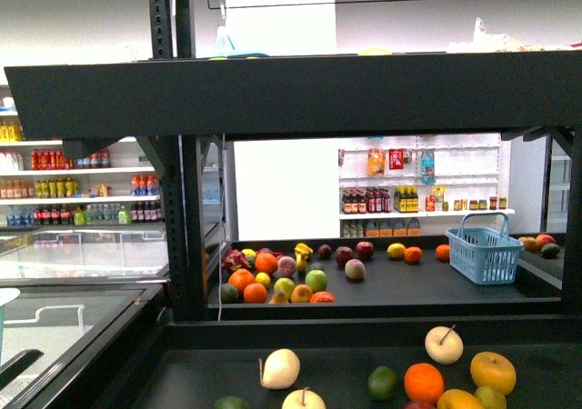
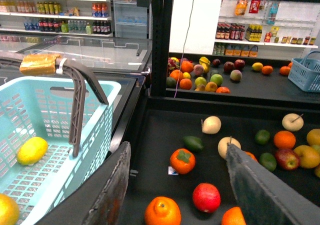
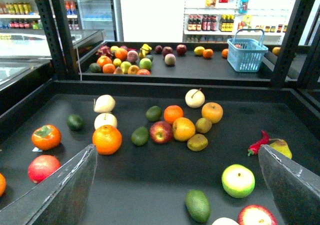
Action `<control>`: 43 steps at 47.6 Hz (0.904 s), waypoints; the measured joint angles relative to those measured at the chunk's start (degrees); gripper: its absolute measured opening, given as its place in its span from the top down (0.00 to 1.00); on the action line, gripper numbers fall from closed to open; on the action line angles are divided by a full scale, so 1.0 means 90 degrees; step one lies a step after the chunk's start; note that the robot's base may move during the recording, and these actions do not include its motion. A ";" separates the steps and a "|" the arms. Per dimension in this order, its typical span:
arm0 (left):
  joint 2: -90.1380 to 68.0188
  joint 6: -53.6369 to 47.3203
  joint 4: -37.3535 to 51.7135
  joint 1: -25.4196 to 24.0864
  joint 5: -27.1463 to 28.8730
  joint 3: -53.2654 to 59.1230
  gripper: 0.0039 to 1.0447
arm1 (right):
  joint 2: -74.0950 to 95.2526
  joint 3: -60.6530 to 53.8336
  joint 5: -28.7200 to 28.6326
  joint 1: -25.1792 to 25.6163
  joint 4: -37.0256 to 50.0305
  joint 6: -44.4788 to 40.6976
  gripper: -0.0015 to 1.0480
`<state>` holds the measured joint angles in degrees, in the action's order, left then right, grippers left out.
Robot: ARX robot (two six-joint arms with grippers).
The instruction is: Pick lemon from shelf
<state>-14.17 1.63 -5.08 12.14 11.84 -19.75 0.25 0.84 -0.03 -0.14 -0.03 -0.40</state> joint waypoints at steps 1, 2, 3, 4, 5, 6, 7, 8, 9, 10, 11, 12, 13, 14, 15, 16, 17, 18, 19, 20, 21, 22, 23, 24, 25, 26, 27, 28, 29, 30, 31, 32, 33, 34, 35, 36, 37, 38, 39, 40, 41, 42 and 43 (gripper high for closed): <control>0.0070 -0.0024 0.0034 -0.0068 -0.0066 0.0138 0.48 | 0.0000 0.0000 0.0002 0.0000 0.0000 0.0000 0.07; 0.0136 -0.0041 0.0066 -0.0146 -0.0163 0.0272 0.54 | 0.0000 0.0000 0.0000 0.0000 0.0000 0.0000 0.07; 0.0194 -0.0056 0.0095 -0.0216 -0.0240 0.0389 0.59 | 0.0000 0.0000 0.0002 0.0000 0.0000 0.0000 0.07; 0.0253 -0.0063 0.0126 -0.0289 -0.0328 0.0495 0.64 | 0.0000 0.0000 0.0002 0.0000 0.0000 0.0002 0.07; 0.0321 -0.0068 0.0134 -0.0476 -0.0634 0.0585 0.69 | 0.0000 0.0000 0.0002 0.0000 0.0000 0.0002 0.07; 0.0403 -0.0083 0.0158 -0.0758 -0.0986 0.0670 0.74 | 0.0000 0.0000 0.0002 0.0002 0.0000 0.0000 0.07; 0.0469 -0.0092 0.0182 -0.1005 -0.1185 0.0743 0.80 | 0.0000 0.0000 0.0000 0.0002 0.0000 0.0000 0.07; 0.0515 -0.0095 0.0211 -0.1168 -0.1207 0.0811 0.85 | 0.0000 0.0000 0.0002 0.0002 0.0000 0.0000 0.07; 0.0563 -0.0095 0.0243 -0.1253 -0.1209 0.0877 0.90 | 0.0000 0.0000 0.0005 0.0000 0.0000 0.0002 0.07; 0.0612 -0.0095 0.0262 -0.1290 -0.1234 0.0942 0.95 | 0.0000 0.0000 0.0002 0.0000 0.0000 0.0002 0.07; 0.0651 -0.0087 0.0282 -0.1299 -0.1297 0.1005 0.98 | 0.0000 0.0000 0.0002 0.0000 0.0000 0.0000 0.07; 0.0675 -0.0117 0.0289 -0.1302 -0.1304 0.1049 0.98 | 0.0000 0.0000 0.0002 0.0000 0.0000 0.0000 0.07; 0.0702 -0.0112 0.0306 -0.1302 -0.1307 0.1093 0.98 | 0.0000 0.0000 0.0002 0.0000 0.0000 0.0000 0.07; 0.0724 -0.0117 0.0321 -0.1304 -0.1307 0.1137 0.98 | 0.0000 0.0000 0.0002 0.0000 0.0000 0.0000 0.07; 0.0750 -0.0114 0.0330 -0.1309 -0.1307 0.1173 0.98 | 0.0000 0.0000 0.0002 0.0002 0.0000 0.0000 0.07; 0.0784 -0.0114 0.0345 -0.1311 -0.1304 0.1226 0.98 | 0.0000 0.0000 0.0002 0.0002 0.0000 0.0000 0.07; 0.0821 -0.0114 0.0364 -0.1311 -0.1302 0.1275 0.98 | 0.0000 0.0000 0.0002 0.0002 0.0000 0.0002 0.07; 0.0850 -0.0114 0.0372 -0.1311 -0.1302 0.1319 0.98 | 0.0000 0.0000 0.0002 0.0000 0.0000 0.0000 0.07; 0.0877 -0.0114 0.0391 -0.1311 -0.1302 0.1365 0.98 | 0.0000 0.0000 0.0002 0.0002 0.0000 0.0000 0.07; 0.0913 -0.0114 0.0401 -0.1311 -0.1307 0.1404 0.98 | 0.0000 0.0000 0.0002 0.0002 0.0000 0.0000 0.07; 0.0937 -0.0117 0.0406 -0.1311 -0.1307 0.1438 0.98 | 0.0000 0.0000 0.0002 0.0002 0.0000 0.0000 0.07; 0.0964 -0.0114 0.0418 -0.1311 -0.1307 0.1472 0.98 | 0.0000 0.0000 0.0002 0.0002 0.0000 0.0000 0.07; 0.0996 -0.0114 0.0430 -0.1311 -0.1307 0.1503 0.98 | 0.0000 0.0000 0.0002 0.0002 0.0000 0.0000 0.07; 0.1020 -0.0114 0.0442 -0.1311 -0.1307 0.1532 0.98 | 0.0000 0.0000 0.0002 0.0002 0.0000 0.0000 0.07; 0.1035 -0.0114 0.0447 -0.1311 -0.1307 0.1554 0.98 | 0.0000 0.0000 0.0002 0.0002 0.0000 0.0000 0.07; 0.1049 -0.0114 0.0447 -0.1311 -0.1307 0.1574 0.98 | 0.0000 0.0000 0.0002 0.0000 0.0000 0.0000 0.07; 0.1066 -0.0114 0.0447 -0.1311 -0.1307 0.1596 0.98 | 0.0000 0.0000 0.0002 0.0002 0.0000 0.0000 0.07; 0.1078 -0.0114 0.0447 -0.1311 -0.1304 0.1615 0.98 | 0.0000 0.0000 0.0002 0.0002 0.0000 0.0000 0.07; 0.1090 -0.0114 0.0449 -0.1314 -0.1307 0.1634 0.98 | 0.0000 0.0000 0.0002 0.0002 0.0000 0.0002 0.07; 0.1105 -0.0114 0.0457 -0.1314 -0.1304 0.1654 0.98 | 0.0000 0.0000 0.0002 0.0002 0.0000 0.0000 0.07; 0.1122 -0.0114 0.0464 -0.1314 -0.1304 0.1671 0.98 | 0.0000 0.0000 0.0002 0.0002 0.0000 0.0002 0.07; 0.1134 -0.0114 0.0471 -0.1314 -0.1304 0.1693 0.98 | 0.0000 0.0000 0.0002 0.0002 0.0000 0.0000 0.07; 0.1151 -0.0114 0.0476 -0.1314 -0.1304 0.1712 0.98 | 0.0000 0.0000 0.0002 0.0002 0.0000 0.0000 0.07; 0.1166 -0.0117 0.0483 -0.1314 -0.1307 0.1732 0.98 | 0.0000 0.0000 0.0002 0.0002 0.0000 0.0000 0.07; 0.1183 -0.0114 0.0483 -0.1314 -0.1307 0.1751 0.98 | 0.0000 0.0000 0.0002 0.0002 0.0000 0.0000 0.07; 0.1205 -0.0114 0.0486 -0.1314 -0.1307 0.1775 0.98 | 0.0000 0.0000 0.0002 0.0002 0.0000 0.0000 0.07; 0.1214 -0.0117 0.0486 -0.1314 -0.1307 0.1790 0.98 | 0.0000 0.0000 0.0002 0.0002 0.0000 0.0000 0.07; 0.1224 -0.0117 0.0486 -0.1314 -0.1307 0.1802 0.98 | 0.0000 0.0000 0.0002 0.0002 0.0000 0.0000 0.07; 0.1234 -0.0114 0.0486 -0.1314 -0.1307 0.1809 0.98 | 0.0000 0.0000 0.0002 0.0002 0.0000 0.0000 0.07; 0.1243 -0.0114 0.0486 -0.1314 -0.1307 0.1819 0.98 | 0.0000 0.0000 0.0002 0.0002 0.0000 0.0002 0.07; 0.1248 -0.0114 0.0488 -0.1314 -0.1307 0.1821 0.98 | 0.0000 0.0000 0.0002 0.0002 0.0000 0.0000 0.07; 0.1256 -0.0114 0.0488 -0.1314 -0.1307 0.1829 0.98 | 0.0000 0.0000 0.0002 0.0002 0.0000 0.0000 0.07; 0.1265 -0.0114 0.0493 -0.1314 -0.1307 0.1838 0.98 | 0.0000 0.0000 0.0002 0.0002 0.0000 0.0000 0.07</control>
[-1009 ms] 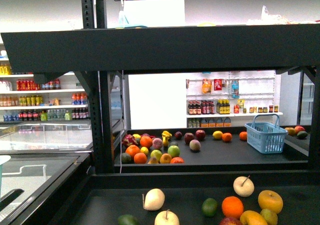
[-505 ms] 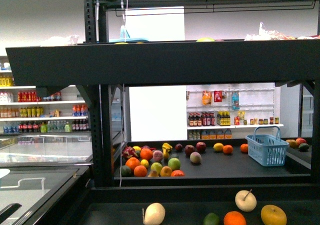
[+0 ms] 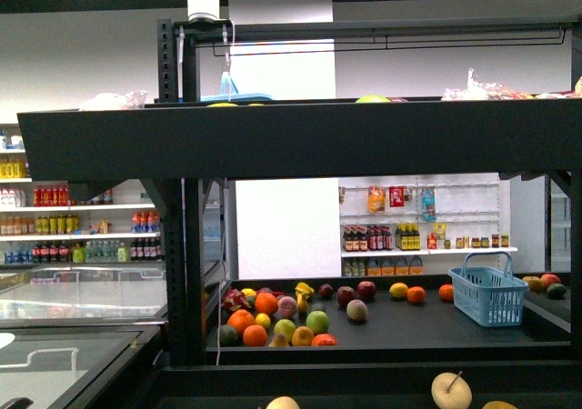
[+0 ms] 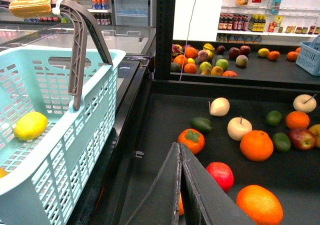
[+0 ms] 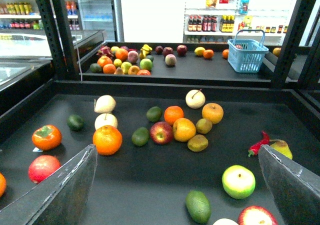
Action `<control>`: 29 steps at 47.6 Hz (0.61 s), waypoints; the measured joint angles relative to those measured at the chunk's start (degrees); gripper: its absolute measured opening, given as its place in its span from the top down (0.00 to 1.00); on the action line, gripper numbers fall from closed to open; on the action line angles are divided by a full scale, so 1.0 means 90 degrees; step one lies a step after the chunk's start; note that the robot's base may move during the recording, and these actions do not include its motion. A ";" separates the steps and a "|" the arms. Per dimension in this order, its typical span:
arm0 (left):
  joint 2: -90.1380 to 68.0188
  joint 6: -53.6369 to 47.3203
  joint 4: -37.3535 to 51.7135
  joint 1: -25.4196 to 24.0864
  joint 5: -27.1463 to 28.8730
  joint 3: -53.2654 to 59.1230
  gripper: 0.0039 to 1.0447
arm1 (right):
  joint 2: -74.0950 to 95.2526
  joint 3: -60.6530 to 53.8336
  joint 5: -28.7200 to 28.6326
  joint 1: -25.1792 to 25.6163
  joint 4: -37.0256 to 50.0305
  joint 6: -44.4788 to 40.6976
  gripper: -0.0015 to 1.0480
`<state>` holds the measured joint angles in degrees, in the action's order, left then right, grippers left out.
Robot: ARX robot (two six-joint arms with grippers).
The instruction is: Pick lemon from shelf
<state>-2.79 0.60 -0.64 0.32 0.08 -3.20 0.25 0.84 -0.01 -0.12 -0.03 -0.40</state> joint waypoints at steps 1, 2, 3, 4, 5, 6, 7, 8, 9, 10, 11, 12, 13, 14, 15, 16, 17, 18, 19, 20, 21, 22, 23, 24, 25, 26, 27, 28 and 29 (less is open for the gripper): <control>0.0012 0.0000 0.0002 0.0000 0.0002 0.0010 0.98 | 0.0000 0.0000 0.0000 0.0000 0.0000 0.0002 0.07; 0.0046 0.0000 0.0012 0.0000 0.0000 0.0049 0.98 | 0.0000 0.0000 0.0000 0.0000 0.0000 0.0000 0.07; 0.0104 0.0000 0.0034 -0.0002 0.0000 0.0097 0.98 | 0.0000 0.0000 0.0000 0.0000 0.0000 0.0000 0.07; 0.0163 -0.0002 0.0039 -0.0002 0.0000 0.0153 0.98 | 0.0000 0.0000 0.0000 0.0000 0.0000 0.0000 0.07; 0.0211 -0.0002 0.0039 -0.0002 -0.0007 0.0206 0.98 | 0.0000 0.0000 0.0000 0.0000 0.0000 0.0000 0.07; 0.0243 -0.0002 0.0039 -0.0002 -0.0005 0.0253 0.98 | 0.0000 0.0000 0.0002 0.0000 0.0000 0.0000 0.07; 0.0248 -0.0002 0.0036 -0.0002 0.0002 0.0274 0.98 | 0.0000 0.0000 0.0002 0.0000 0.0000 0.0000 0.07; 0.0248 0.0000 0.0034 -0.0002 -0.0010 0.0274 0.98 | 0.0000 0.0000 0.0002 0.0000 0.0000 0.0000 0.07; 0.0250 -0.0002 0.0036 -0.0002 -0.0007 0.0274 0.98 | 0.0000 0.0000 0.0000 0.0000 0.0000 0.0002 0.07; 0.0260 -0.0002 0.0036 -0.0002 -0.0012 0.0274 0.98 | 0.0000 0.0000 -0.0002 0.0000 0.0000 0.0000 0.07; 0.0272 -0.0002 0.0036 -0.0002 -0.0005 0.0274 0.98 | 0.0000 0.0000 -0.0002 -0.0002 0.0000 0.0000 0.07; 0.0274 -0.0002 0.0036 -0.0002 -0.0007 0.0277 0.98 | 0.0000 0.0000 -0.0002 0.0000 0.0000 0.0002 0.07; 0.0274 -0.0002 0.0036 -0.0002 -0.0007 0.0274 0.98 | 0.0000 0.0000 0.0002 0.0000 0.0000 0.0000 0.07; 0.0274 -0.0002 0.0036 -0.0002 -0.0007 0.0277 0.98 | 0.0000 0.0000 0.0000 0.0000 0.0000 0.0000 0.07; 0.0274 -0.0002 0.0036 -0.0002 -0.0005 0.0277 0.98 | 0.0000 0.0000 0.0000 0.0000 0.0000 0.0000 0.07; 0.0274 0.0002 0.0036 -0.0002 -0.0007 0.0277 0.98 | 0.0000 0.0000 0.0000 0.0000 0.0000 0.0002 0.07; 0.0277 -0.0002 0.0036 -0.0002 -0.0007 0.0277 0.95 | 0.0000 0.0000 -0.0002 0.0000 0.0000 0.0000 0.07; 0.0277 -0.0002 0.0036 -0.0002 -0.0007 0.0277 0.92 | 0.0000 0.0000 0.0000 0.0000 0.0000 0.0000 0.07; 0.0277 -0.0002 0.0036 -0.0002 -0.0007 0.0277 0.88 | 0.0000 0.0000 0.0000 0.0000 0.0000 0.0000 0.07; 0.0277 -0.0002 0.0036 -0.0002 -0.0007 0.0277 0.85 | 0.0000 0.0000 0.0000 0.0000 0.0000 0.0000 0.07; 0.0277 -0.0002 0.0036 -0.0002 -0.0007 0.0277 0.81 | 0.0000 0.0000 0.0000 0.0000 0.0000 0.0000 0.07; 0.0277 -0.0002 0.0036 -0.0002 -0.0007 0.0277 0.78 | 0.0000 0.0000 0.0000 0.0000 0.0000 0.0000 0.07; 0.0277 -0.0002 0.0036 -0.0002 -0.0007 0.0277 0.74 | 0.0000 0.0000 0.0000 0.0000 0.0000 0.0000 0.07; 0.0277 -0.0002 0.0036 -0.0002 -0.0007 0.0277 0.71 | 0.0000 0.0000 0.0000 0.0000 0.0000 0.0000 0.07; 0.0277 -0.0002 0.0036 -0.0002 -0.0007 0.0277 0.68 | 0.0000 0.0000 0.0000 0.0000 0.0000 0.0000 0.07; 0.0277 -0.0002 0.0036 -0.0002 -0.0007 0.0277 0.64 | 0.0000 0.0000 0.0000 0.0000 0.0000 0.0002 0.07; 0.0277 -0.0002 0.0036 -0.0002 -0.0007 0.0277 0.61 | 0.0000 0.0000 -0.0002 0.0000 0.0000 0.0000 0.07; 0.0277 -0.0002 0.0036 -0.0002 -0.0007 0.0277 0.57 | 0.0000 0.0000 0.0000 0.0000 0.0000 0.0000 0.07; 0.0277 -0.0002 0.0036 -0.0002 -0.0005 0.0277 0.52 | 0.0000 0.0000 0.0000 0.0000 0.0000 0.0000 0.07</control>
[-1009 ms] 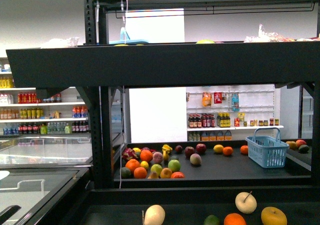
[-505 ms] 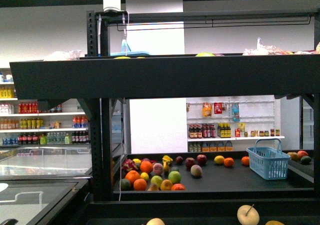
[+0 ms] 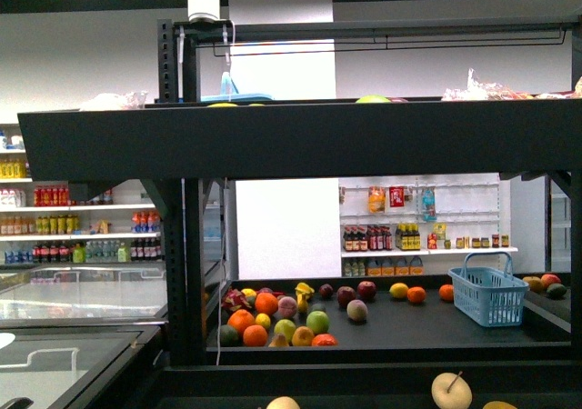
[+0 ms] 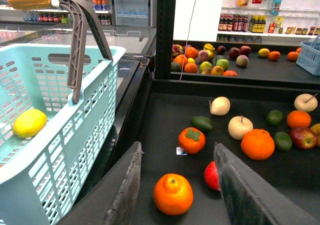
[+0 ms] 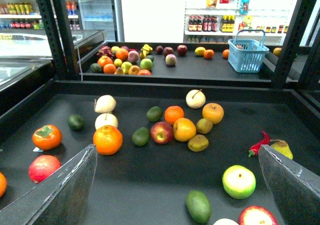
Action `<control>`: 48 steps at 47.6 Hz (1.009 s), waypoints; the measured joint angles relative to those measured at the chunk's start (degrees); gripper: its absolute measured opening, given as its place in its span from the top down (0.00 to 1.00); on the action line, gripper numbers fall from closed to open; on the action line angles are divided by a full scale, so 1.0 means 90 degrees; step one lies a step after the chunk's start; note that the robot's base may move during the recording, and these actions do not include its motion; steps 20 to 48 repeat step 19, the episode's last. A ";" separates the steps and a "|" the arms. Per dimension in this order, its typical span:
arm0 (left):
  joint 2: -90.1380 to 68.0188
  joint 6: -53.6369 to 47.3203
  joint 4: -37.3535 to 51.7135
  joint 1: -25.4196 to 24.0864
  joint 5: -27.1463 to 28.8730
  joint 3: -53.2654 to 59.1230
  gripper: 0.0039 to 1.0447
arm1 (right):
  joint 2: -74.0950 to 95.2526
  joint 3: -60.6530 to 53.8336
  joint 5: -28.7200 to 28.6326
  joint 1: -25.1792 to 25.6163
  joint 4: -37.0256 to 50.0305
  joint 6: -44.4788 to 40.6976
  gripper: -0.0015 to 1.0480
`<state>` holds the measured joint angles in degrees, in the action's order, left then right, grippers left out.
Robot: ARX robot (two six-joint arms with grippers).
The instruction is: Pick lemon from shelf
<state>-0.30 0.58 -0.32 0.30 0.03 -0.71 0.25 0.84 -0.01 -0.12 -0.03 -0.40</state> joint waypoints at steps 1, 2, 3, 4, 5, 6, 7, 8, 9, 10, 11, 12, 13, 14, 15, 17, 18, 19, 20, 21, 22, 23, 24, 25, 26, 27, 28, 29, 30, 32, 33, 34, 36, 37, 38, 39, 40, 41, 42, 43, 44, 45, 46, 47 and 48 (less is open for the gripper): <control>0.0000 0.0000 0.0000 0.0000 -0.0002 0.0000 0.47 | 0.0000 0.0000 0.0000 0.0000 0.0000 0.0000 0.07; 0.0000 0.0000 0.0000 0.0000 -0.0002 0.0000 0.42 | 0.0000 0.0000 0.0000 0.0000 0.0000 0.0000 0.07; 0.0000 0.0000 0.0000 0.0000 -0.0002 0.0000 0.37 | 0.0000 0.0000 0.0000 0.0000 0.0000 0.0000 0.07; 0.0000 0.0000 0.0000 0.0000 -0.0002 0.0000 0.31 | 0.0000 0.0000 0.0000 0.0000 0.0000 0.0000 0.07; 0.0000 0.0000 0.0000 0.0000 -0.0002 0.0000 0.28 | 0.0000 0.0000 0.0000 0.0000 0.0000 0.0000 0.07; 0.0000 0.0000 0.0000 0.0000 -0.0002 0.0000 0.23 | 0.0000 0.0000 0.0000 0.0000 0.0000 0.0000 0.07; 0.0000 0.0000 0.0000 0.0000 -0.0002 0.0000 0.20 | 0.0000 0.0000 0.0000 0.0000 0.0000 0.0000 0.07; 0.0000 0.0000 0.0000 0.0000 -0.0002 0.0000 0.16 | 0.0000 0.0000 0.0000 0.0000 0.0000 0.0000 0.07; 0.0000 0.0000 0.0000 0.0000 -0.0002 0.0000 0.13 | 0.0000 0.0000 0.0000 0.0000 0.0000 0.0002 0.07; 0.0000 0.0000 0.0000 0.0000 -0.0002 0.0000 0.10 | 0.0000 0.0000 0.0000 0.0000 0.0000 0.0000 0.07; 0.0000 -0.0005 0.0000 0.0000 -0.0002 0.0000 0.06 | 0.0000 0.0000 0.0000 0.0000 0.0000 0.0000 0.07; 0.0000 -0.0010 0.0000 0.0000 -0.0002 0.0000 0.06 | 0.0000 0.0000 -0.0002 0.0000 0.0000 0.0000 0.07; 0.0000 -0.0010 0.0000 0.0000 -0.0002 0.0000 0.08 | 0.0000 0.0000 0.0000 0.0000 0.0000 0.0000 0.07; 0.0000 -0.0010 0.0000 0.0000 -0.0002 0.0000 0.07 | 0.0000 0.0000 0.0000 0.0000 0.0000 0.0000 0.07; 0.0000 -0.0010 0.0000 0.0000 -0.0002 0.0000 0.07 | 0.0000 0.0000 0.0000 0.0000 0.0000 0.0000 0.07; 0.0000 -0.0010 0.0000 0.0000 -0.0002 0.0000 0.07 | 0.0000 0.0000 0.0000 0.0000 0.0000 0.0000 0.07; 0.0000 -0.0010 0.0000 0.0000 -0.0002 0.0000 0.07 | 0.0000 0.0000 0.0000 0.0000 0.0000 0.0000 0.07; 0.0000 -0.0010 0.0000 0.0000 -0.0002 0.0000 0.07 | 0.0000 0.0000 0.0000 0.0000 0.0000 0.0000 0.07; 0.0000 -0.0010 0.0000 0.0000 -0.0002 0.0000 0.07 | 0.0000 0.0000 0.0000 0.0000 0.0000 0.0000 0.07; 0.0000 -0.0010 0.0000 0.0000 -0.0002 0.0000 0.07 | 0.0000 0.0000 0.0000 0.0000 0.0000 0.0000 0.07; 0.0000 -0.0010 0.0000 0.0000 -0.0002 0.0000 0.07 | 0.0000 0.0000 0.0000 0.0000 0.0000 0.0000 0.07; 0.0000 -0.0010 0.0000 0.0000 -0.0002 0.0000 0.07 | 0.0000 0.0000 0.0000 0.0000 0.0000 0.0000 0.07; 0.0000 -0.0010 0.0000 0.0000 -0.0002 0.0000 0.07 | 0.0000 0.0000 0.0000 0.0000 0.0000 0.0000 0.07; 0.0000 -0.0010 0.0000 0.0000 -0.0002 0.0000 0.07 | 0.0000 0.0000 0.0000 0.0000 0.0000 0.0000 0.07; 0.0000 -0.0010 0.0000 0.0000 -0.0002 0.0000 0.07 | 0.0000 0.0000 0.0000 0.0000 0.0000 0.0000 0.07; 0.0000 -0.0010 0.0000 0.0000 -0.0002 0.0000 0.07 | 0.0000 0.0000 0.0000 0.0000 0.0000 0.0000 0.07; 0.0000 -0.0010 0.0000 0.0000 -0.0002 0.0000 0.07 | 0.0000 0.0000 0.0000 0.0000 0.0000 0.0000 0.07; 0.0000 -0.0010 0.0000 0.0000 -0.0002 0.0000 0.07 | 0.0000 0.0000 0.0000 0.0000 0.0000 0.0000 0.07; 0.0000 -0.0010 0.0000 0.0000 -0.0002 0.0000 0.07 | 0.0000 0.0000 0.0000 0.0000 0.0000 0.0000 0.07; 0.0000 -0.0010 0.0000 0.0000 -0.0002 0.0000 0.07 | 0.0000 0.0000 0.0000 0.0000 0.0000 0.0000 0.07; 0.0000 -0.0010 0.0000 0.0000 -0.0002 0.0000 0.07 | 0.0000 0.0000 0.0000 0.0000 0.0000 0.0000 0.07; 0.0000 -0.0010 0.0000 0.0000 -0.0002 0.0000 0.07 | 0.0000 0.0000 0.0000 0.0000 0.0000 0.0000 0.07; 0.0000 -0.0010 0.0000 0.0000 -0.0002 0.0000 0.07 | 0.0000 0.0000 0.0000 0.0000 0.0000 0.0000 0.07; 0.0000 -0.0010 0.0000 0.0000 -0.0002 0.0000 0.07 | 0.0000 0.0000 0.0000 0.0000 0.0000 0.0000 0.07; 0.0000 -0.0010 0.0000 0.0000 -0.0002 0.0000 0.07 | 0.0000 0.0000 0.0000 0.0000 0.0000 0.0000 0.07; 0.0000 -0.0010 0.0000 0.0000 -0.0002 0.0000 0.07 | 0.0000 0.0000 0.0000 0.0000 0.0000 0.0000 0.07; 0.0000 -0.0010 0.0000 0.0000 -0.0002 0.0000 0.07 | 0.0000 0.0000 0.0000 0.0000 0.0000 0.0000 0.07; 0.0000 -0.0010 0.0000 0.0000 -0.0002 0.0000 0.07 | 0.0000 0.0000 0.0000 0.0000 0.0000 0.0000 0.07; 0.0000 -0.0010 0.0000 0.0000 -0.0002 0.0000 0.07 | 0.0000 0.0000 0.0000 0.0000 0.0000 0.0000 0.07; 0.0000 -0.0010 0.0000 0.0000 -0.0002 0.0000 0.07 | 0.0000 0.0000 0.0000 0.0000 0.0000 0.0000 0.07; 0.0000 -0.0010 0.0000 0.0000 -0.0002 0.0000 0.07 | 0.0000 0.0000 0.0000 0.0000 0.0000 0.0000 0.07; 0.0000 -0.0010 0.0000 0.0000 -0.0002 0.0000 0.07 | 0.0000 0.0000 0.0000 0.0000 0.0000 0.0000 0.07; 0.0000 -0.0010 0.0000 0.0000 -0.0002 0.0000 0.07 | 0.0000 0.0000 0.0000 0.0000 0.0000 0.0000 0.07; 0.0000 -0.0010 0.0000 0.0000 -0.0002 0.0000 0.07 | 0.0000 0.0000 0.0000 0.0000 0.0000 0.0000 0.07; 0.0000 -0.0010 0.0000 0.0000 -0.0002 0.0000 0.07 | 0.0000 0.0000 0.0000 0.0000 0.0000 0.0000 0.07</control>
